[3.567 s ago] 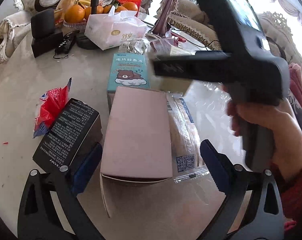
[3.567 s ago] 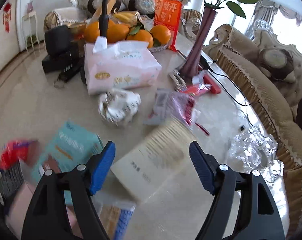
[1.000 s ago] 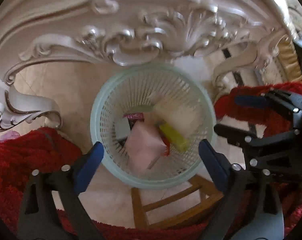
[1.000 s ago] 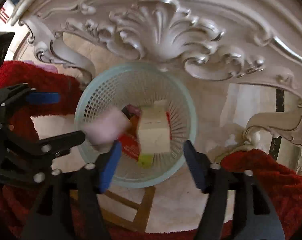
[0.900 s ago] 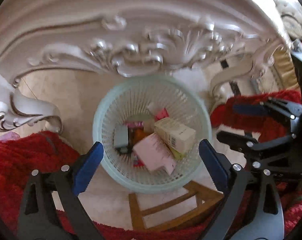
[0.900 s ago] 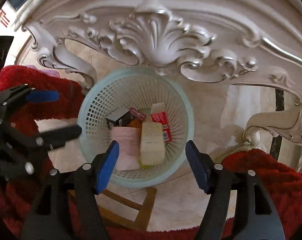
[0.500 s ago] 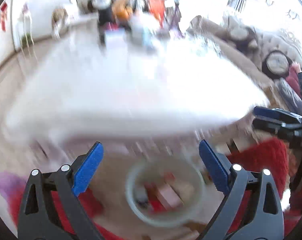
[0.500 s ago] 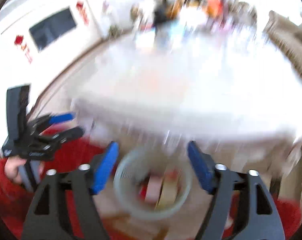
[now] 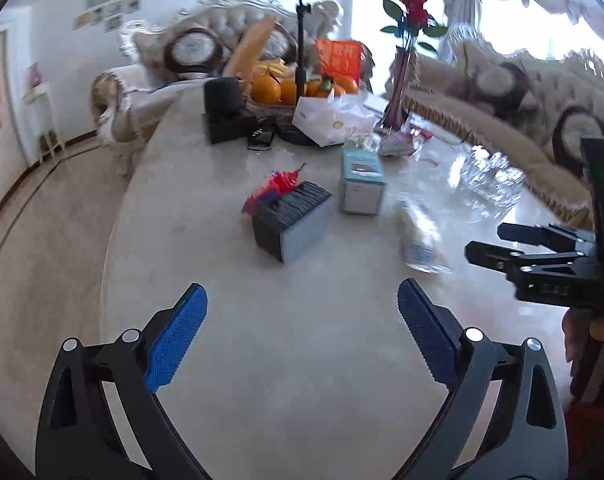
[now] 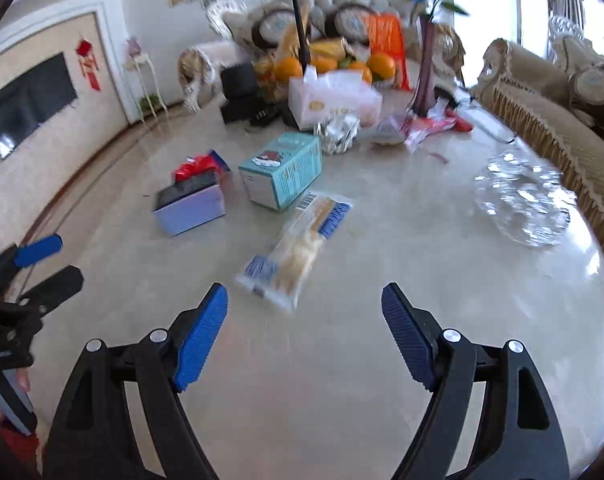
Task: Collect trash
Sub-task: 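Move both open tools back over the table toward the black box and snack bar, then grasp the black box with the left tool while the right tool grasps the wrapped snack bar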
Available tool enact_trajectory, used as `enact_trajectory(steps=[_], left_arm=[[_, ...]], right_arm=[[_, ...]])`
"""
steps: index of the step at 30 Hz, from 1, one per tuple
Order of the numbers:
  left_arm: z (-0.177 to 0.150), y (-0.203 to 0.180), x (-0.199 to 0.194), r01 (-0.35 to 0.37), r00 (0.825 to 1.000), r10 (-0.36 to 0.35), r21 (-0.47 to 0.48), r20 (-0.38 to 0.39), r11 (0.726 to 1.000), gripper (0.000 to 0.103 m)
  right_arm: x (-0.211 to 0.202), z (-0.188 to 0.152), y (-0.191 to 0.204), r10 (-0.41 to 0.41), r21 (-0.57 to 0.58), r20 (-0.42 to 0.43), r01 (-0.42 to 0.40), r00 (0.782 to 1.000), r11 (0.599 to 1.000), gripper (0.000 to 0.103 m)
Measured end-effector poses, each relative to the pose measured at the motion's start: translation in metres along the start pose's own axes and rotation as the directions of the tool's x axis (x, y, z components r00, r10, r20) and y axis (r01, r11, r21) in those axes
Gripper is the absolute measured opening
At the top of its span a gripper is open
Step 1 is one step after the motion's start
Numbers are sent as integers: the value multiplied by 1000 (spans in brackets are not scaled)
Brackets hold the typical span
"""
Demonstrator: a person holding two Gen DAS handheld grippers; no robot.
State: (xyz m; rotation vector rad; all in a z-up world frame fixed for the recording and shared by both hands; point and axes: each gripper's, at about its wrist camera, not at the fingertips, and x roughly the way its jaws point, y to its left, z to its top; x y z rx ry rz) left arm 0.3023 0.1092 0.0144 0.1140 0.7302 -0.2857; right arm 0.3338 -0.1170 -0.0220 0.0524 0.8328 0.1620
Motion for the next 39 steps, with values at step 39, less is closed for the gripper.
enact_trajectory(steps=[39], left_arm=[[46, -3, 144, 184, 955, -202, -99, -218, 978, 65]], right_arm=[[62, 27, -5, -1, -234, -115, -26, 993, 972, 68]])
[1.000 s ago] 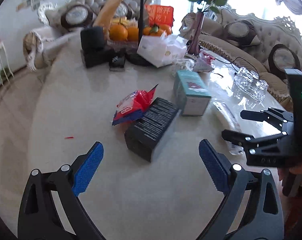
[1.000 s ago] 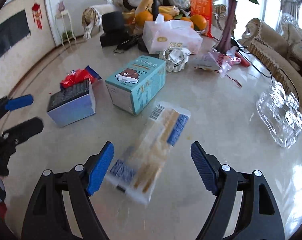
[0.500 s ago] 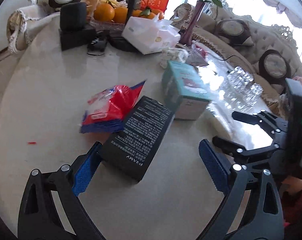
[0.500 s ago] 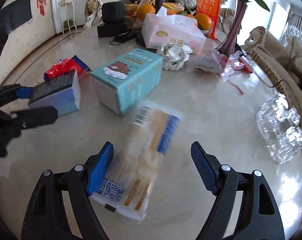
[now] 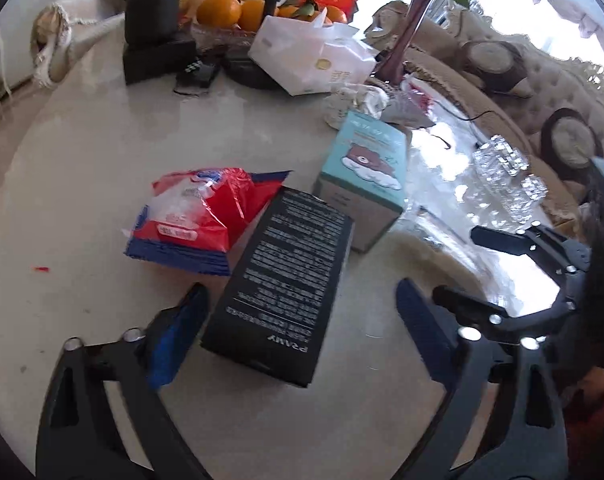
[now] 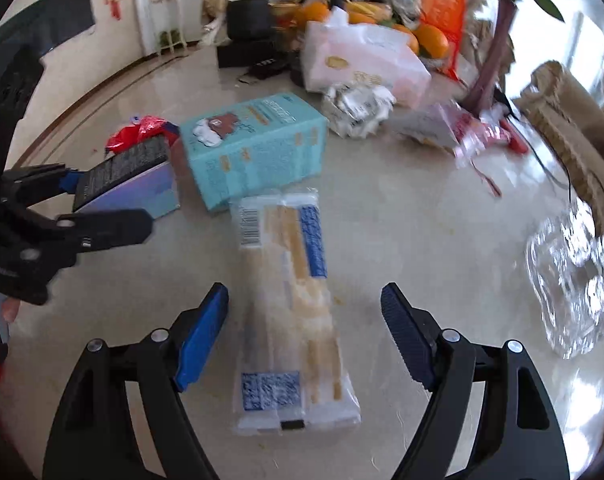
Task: Collect trash
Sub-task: 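Grasp the black box with the left tool while the right tool grasps the wrapped snack bar, then carry the black box and snack bar over the wastebasket and open both tools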
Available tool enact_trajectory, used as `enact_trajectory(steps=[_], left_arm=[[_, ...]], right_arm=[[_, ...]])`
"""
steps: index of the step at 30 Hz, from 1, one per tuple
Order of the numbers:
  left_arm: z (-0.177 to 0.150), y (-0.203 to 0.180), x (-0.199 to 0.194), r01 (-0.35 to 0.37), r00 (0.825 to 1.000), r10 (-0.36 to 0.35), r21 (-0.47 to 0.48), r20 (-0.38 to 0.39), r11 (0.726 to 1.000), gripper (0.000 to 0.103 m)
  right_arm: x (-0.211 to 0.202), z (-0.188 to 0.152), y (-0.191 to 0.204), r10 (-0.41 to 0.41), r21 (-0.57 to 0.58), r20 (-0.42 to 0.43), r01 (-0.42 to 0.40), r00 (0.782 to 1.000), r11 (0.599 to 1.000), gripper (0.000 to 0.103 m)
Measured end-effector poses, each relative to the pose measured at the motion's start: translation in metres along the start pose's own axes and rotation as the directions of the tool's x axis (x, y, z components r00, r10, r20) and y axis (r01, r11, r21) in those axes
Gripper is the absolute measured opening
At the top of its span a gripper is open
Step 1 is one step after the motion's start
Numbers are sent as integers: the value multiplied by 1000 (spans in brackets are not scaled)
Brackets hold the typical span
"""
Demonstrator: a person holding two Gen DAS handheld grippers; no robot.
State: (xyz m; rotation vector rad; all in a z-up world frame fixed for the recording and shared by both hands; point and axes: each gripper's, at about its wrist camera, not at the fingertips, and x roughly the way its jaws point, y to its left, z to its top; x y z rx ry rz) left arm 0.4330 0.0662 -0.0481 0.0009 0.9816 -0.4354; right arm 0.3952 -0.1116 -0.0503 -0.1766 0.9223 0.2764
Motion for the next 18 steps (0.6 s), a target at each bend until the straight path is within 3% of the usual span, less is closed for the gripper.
enact_trajectory(steps=[1, 2, 4, 7, 12, 18], left_arm=[[1, -1, -1, -41, 999, 41, 10, -3, 999, 48], [1, -1, -2, -42, 999, 42, 1, -8, 999, 44], [0, -3, -3, -32, 999, 33, 9, -19, 999, 43], [-7, -10, -9, -59, 998, 60, 24, -12, 998, 42], [-30, -22, -45, -30, 998, 32, -25, 61, 999, 42], [-95, -63, -124, 0, 984, 0, -3, 176, 1000, 42]], right_arm=[[-1, 0, -1, 30, 9, -3, -30, 1000, 1000, 47], [-4, -1, -2, 36, 28, -2, -36, 999, 999, 37], [-7, -3, -6, 56, 65, -11, -55, 998, 996, 31], [-13, -8, -13, 119, 121, -4, -118, 993, 986, 30], [-51, -28, -22, 157, 162, 66, -166, 985, 973, 29], [-111, -74, -27, 276, 180, 141, -299, 951, 937, 29]])
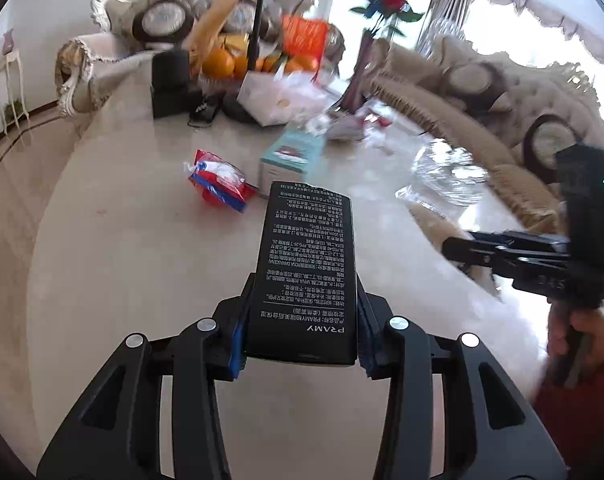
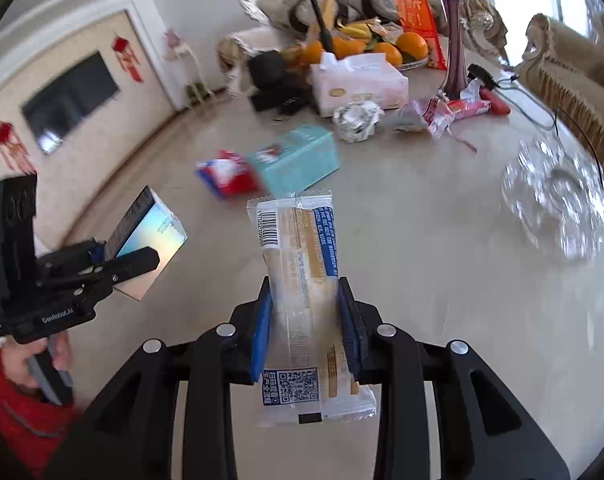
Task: Collect trash
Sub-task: 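Carry the black box and snack bar over the wastebasket and open both tools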
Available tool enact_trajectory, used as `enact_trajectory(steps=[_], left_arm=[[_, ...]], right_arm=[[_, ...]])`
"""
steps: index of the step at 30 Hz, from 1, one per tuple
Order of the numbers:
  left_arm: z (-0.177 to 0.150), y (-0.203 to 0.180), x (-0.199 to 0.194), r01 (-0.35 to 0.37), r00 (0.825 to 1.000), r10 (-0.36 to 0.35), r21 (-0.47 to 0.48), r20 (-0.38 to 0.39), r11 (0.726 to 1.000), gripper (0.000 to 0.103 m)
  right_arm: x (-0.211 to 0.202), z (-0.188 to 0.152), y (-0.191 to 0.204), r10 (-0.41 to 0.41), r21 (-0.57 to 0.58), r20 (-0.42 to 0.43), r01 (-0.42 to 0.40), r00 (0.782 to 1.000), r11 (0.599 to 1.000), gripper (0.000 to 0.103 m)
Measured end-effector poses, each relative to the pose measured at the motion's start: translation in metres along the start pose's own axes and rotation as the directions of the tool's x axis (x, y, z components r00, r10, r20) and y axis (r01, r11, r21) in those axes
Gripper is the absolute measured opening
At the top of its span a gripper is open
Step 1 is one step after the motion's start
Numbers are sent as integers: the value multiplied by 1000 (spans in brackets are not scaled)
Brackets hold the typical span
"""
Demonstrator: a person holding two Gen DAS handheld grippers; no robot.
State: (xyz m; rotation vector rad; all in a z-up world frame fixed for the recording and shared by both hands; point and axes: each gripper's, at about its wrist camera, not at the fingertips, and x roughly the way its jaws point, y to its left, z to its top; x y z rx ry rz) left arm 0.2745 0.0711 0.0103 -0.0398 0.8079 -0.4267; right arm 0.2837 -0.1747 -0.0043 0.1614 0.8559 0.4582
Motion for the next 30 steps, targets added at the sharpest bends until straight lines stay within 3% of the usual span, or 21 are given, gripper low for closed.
enact_trajectory(steps=[5, 9, 12, 14, 16, 18, 20, 24, 26, 30], left_arm=[[-72, -46, -75, 6, 998, -7, 9, 68, 1000, 42], [-133, -79, -107, 38, 998, -36, -25, 59, 999, 42], [-177, -104, -110, -6, 1000, 6, -23, 4, 1000, 42], [-203, -114, -106, 20, 999, -22, -48, -48, 999, 42], [-226, -119, -98, 33, 994, -41, -81, -104, 996, 42], [-248, -126, -86, -16, 985, 4, -67, -172, 998, 42], [-267, -126, -69, -31, 969, 13, -68, -248, 997, 42], [-292, -114, -27, 7, 919, -66, -151, -388, 988, 42], [-299, -109, -7, 5, 893, -80, -168, -442, 986, 42], [-308, -103, 23, -18, 858, -70, -166, -509, 986, 42]], right_arm=[[-61, -63, 23, 80, -48, 16, -79, 997, 996, 29], [-96, -110, 39, 126, -56, 6, -126, 992, 990, 29], [-112, -149, 53, 153, -72, -49, -156, 987, 985, 29], [-116, -170, 62, 159, -82, -90, -166, 983, 983, 29], [-115, -195, 69, 154, -94, -160, -171, 975, 981, 29], [-104, -222, 70, 144, -85, -251, -170, 957, 982, 29], [-85, -238, 63, 119, -55, -312, -143, 943, 988, 29], [-30, -258, 37, 21, -16, -436, -31, 900, 999, 29], [-12, -262, 30, -10, -19, -464, 1, 886, 1000, 29], [20, -269, 25, -59, -54, -506, 37, 860, 998, 29]])
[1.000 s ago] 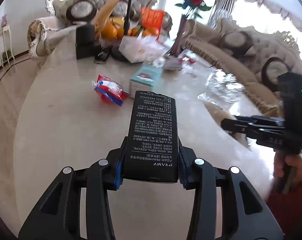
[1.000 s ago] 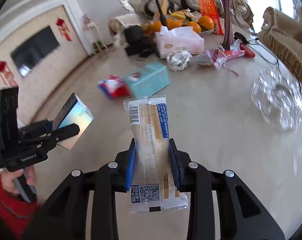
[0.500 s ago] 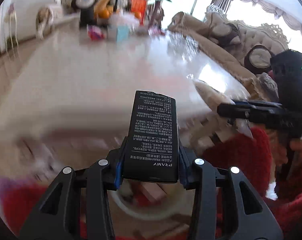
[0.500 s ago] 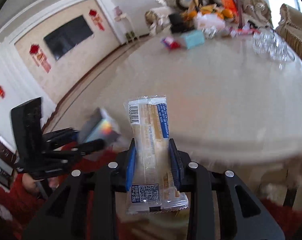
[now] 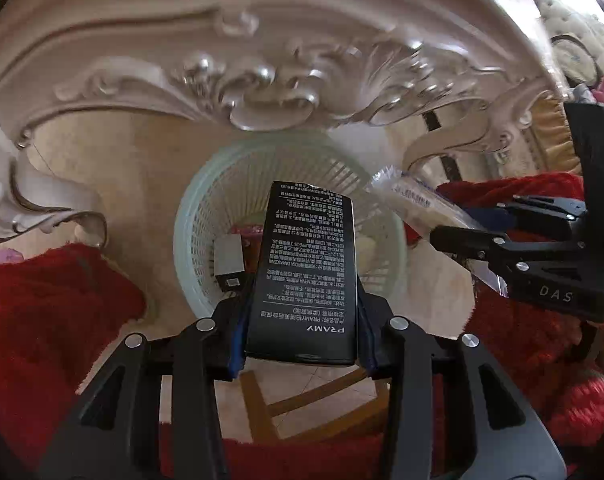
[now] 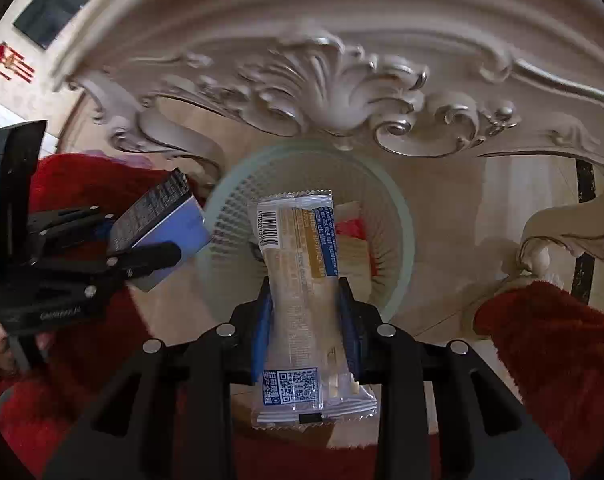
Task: Collect trash
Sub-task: 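Carry the black box and snack bar over the wastebasket and open both tools, then move both open tools back over the table toward the red-blue packet and teal bear box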
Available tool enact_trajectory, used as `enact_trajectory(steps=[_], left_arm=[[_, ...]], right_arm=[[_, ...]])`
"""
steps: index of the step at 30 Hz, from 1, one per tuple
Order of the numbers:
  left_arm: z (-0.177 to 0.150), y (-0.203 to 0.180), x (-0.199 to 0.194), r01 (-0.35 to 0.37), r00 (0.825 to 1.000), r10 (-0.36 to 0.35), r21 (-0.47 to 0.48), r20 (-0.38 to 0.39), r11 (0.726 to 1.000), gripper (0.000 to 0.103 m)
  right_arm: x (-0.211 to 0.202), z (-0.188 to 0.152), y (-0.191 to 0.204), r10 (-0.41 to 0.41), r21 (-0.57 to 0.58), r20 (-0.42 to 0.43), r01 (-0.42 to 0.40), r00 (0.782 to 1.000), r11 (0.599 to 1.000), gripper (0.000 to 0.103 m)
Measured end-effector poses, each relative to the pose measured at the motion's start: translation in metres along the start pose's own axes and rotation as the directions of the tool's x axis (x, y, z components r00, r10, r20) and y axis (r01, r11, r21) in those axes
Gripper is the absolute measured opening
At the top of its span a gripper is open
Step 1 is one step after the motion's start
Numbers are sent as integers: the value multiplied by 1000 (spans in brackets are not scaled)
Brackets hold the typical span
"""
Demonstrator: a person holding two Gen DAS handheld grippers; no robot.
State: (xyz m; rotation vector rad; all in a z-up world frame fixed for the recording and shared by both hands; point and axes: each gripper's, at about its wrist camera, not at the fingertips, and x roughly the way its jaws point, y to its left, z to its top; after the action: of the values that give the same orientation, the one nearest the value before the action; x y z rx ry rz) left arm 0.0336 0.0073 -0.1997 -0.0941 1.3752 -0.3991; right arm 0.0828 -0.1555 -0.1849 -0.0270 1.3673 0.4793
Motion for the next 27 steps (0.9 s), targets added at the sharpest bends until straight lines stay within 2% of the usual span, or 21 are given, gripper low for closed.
enact_trajectory(steps=[5, 7, 8, 9, 10, 14, 18, 21, 23, 24, 25, 26, 27], left_arm=[[1, 2, 19, 3, 998, -4, -13, -60, 1000, 47], [1, 3, 20, -14, 997, 12, -18, -71, 1000, 67], [0, 5, 21, -21, 997, 19, -24, -77, 1000, 82], [-1, 6, 21, -29, 997, 27, -27, -76, 999, 89], [-3, 6, 19, -25, 998, 23, -31, -61, 999, 90], [-3, 8, 5, -3, 1000, 4, -43, 27, 999, 94], [-9, 9, -22, -8, 987, 17, -61, 157, 998, 94], [-13, 2, -49, -15, 962, 32, -63, 271, 998, 94], [-18, -2, -78, -29, 928, 50, -62, 370, 998, 94], [-18, -5, -95, -27, 906, 52, -64, 419, 998, 94], [-15, -8, -117, -13, 880, 37, -56, 473, 998, 94], [-7, -9, -134, -9, 861, 30, -45, 507, 999, 94], [0, -10, -147, -20, 846, 38, -39, 531, 999, 94]], right_arm=[[15, 10, 5, -13, -6, 2, 13, 1000, 1000, 31], [14, 3, 6, -29, -23, -6, 29, 1000, 999, 37], [12, -3, 5, -42, -27, 0, 42, 999, 999, 44], [10, -5, 5, -57, -30, 14, 58, 998, 998, 61], [9, -8, 4, -66, -33, 31, 67, 997, 997, 66], [-4, -12, 0, -59, -15, 65, 60, 996, 998, 66], [-19, -23, -1, -33, -4, 80, 34, 996, 999, 66], [-50, -33, 8, 12, -36, 141, -7, 990, 999, 66], [-78, -33, 14, 51, -52, 217, -41, 975, 998, 66], [-94, -32, 14, 65, -55, 273, -52, 960, 997, 66], [-119, -27, 12, 76, -55, 359, -60, 930, 997, 66], [-132, -22, 10, 73, -50, 405, -58, 911, 997, 66], [-152, -10, 5, 49, -31, 477, -39, 877, 999, 66]])
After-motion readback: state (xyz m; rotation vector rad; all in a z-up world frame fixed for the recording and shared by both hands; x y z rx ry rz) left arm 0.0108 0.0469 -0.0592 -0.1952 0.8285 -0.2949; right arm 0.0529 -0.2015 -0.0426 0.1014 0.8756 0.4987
